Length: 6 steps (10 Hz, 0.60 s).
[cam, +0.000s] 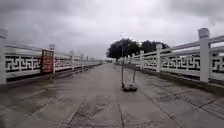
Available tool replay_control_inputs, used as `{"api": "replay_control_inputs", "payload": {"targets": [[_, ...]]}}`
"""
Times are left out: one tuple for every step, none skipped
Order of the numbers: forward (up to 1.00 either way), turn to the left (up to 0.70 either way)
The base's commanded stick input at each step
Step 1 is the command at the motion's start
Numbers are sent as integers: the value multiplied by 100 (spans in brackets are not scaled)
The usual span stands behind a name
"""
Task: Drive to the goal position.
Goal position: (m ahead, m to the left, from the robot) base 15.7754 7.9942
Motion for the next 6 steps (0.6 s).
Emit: {"api": "replay_control_inputs", "payload": {"targets": [[69, 1], [69, 1], [69, 1], [69, 1], [69, 6], [69, 13]]}}
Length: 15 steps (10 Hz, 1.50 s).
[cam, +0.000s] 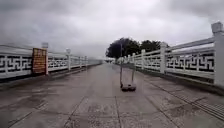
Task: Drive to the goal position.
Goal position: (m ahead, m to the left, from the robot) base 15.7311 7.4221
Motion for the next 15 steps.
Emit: {"api": "replay_control_inputs", "payload": {"targets": [[69, 14], [69, 14], [69, 14], [69, 9], [69, 2], [69, 1], [69, 1], [69, 1], [69, 1], [69, 1], [69, 1], [69, 1], [69, 1], [69, 1], [69, 1]]}}
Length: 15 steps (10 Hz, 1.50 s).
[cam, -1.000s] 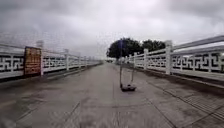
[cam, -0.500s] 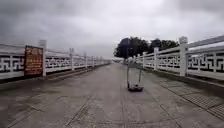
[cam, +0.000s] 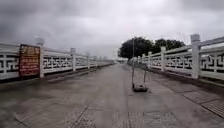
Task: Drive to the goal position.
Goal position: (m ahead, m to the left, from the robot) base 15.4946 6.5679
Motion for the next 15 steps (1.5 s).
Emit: {"api": "replay_control_inputs", "payload": {"targets": [[69, 1], [69, 1], [69, 1], [69, 1], [69, 1], [69, 1], [69, 1], [69, 1], [69, 1], [69, 1], [69, -5], [69, -14], [69, -14], [69, -14], [69, -14]]}}
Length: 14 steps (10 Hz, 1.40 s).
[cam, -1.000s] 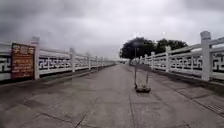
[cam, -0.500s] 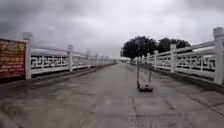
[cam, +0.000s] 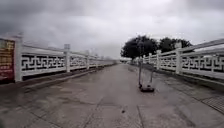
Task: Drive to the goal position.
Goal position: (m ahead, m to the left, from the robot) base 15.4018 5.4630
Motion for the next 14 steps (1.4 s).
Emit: {"api": "replay_control_inputs", "payload": {"targets": [[69, -13], [69, 1], [69, 1], [69, 1], [69, 1], [69, 1], [69, 1], [69, 1], [69, 1], [69, 1], [69, 1], [69, 1], [69, 1], [69, 1]]}}
